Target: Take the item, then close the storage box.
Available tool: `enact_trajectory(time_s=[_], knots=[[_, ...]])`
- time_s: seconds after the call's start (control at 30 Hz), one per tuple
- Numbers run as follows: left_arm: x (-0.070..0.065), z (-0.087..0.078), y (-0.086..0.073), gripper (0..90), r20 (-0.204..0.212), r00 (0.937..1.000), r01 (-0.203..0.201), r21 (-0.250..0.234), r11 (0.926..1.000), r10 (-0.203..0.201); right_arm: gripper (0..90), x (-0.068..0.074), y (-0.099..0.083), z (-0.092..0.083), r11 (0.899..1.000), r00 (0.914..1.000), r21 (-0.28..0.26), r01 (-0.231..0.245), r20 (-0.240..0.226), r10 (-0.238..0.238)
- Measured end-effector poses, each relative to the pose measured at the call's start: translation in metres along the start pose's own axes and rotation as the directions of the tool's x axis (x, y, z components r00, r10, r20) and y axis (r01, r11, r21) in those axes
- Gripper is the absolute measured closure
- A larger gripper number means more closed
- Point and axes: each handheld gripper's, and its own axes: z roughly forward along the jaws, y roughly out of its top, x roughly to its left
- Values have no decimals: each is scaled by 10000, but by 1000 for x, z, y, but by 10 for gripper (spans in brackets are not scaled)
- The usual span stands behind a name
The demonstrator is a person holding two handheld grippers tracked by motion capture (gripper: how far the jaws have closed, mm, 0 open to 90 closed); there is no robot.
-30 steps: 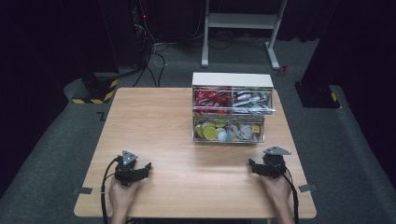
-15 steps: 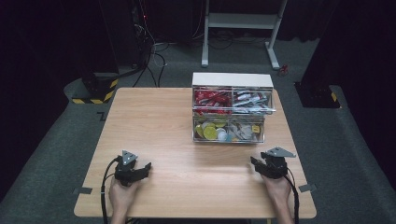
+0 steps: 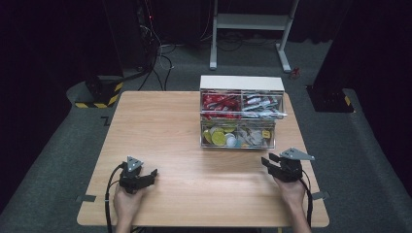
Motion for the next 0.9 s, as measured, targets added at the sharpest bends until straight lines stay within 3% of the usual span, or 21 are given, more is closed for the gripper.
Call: enact_trajectory(time_s=[0.33, 0.63, 0.9], knots=[[0, 0, 0, 285, -3, 10000, -3, -1, 10000, 3, 561, 1, 18, -6, 9978, 9981, -635, -169, -600, 131], [0, 0, 0, 286, -9, 10000, 11, -15, 10000, -11, 566, 3, 41, -13, 9971, 9935, -761, -21, -1138, -66], [0, 0, 0, 285, -8, 10000, 6, -14, 10000, -6, 570, 4, 66, -19, 9942, 9927, -1073, 86, -1185, -213]])
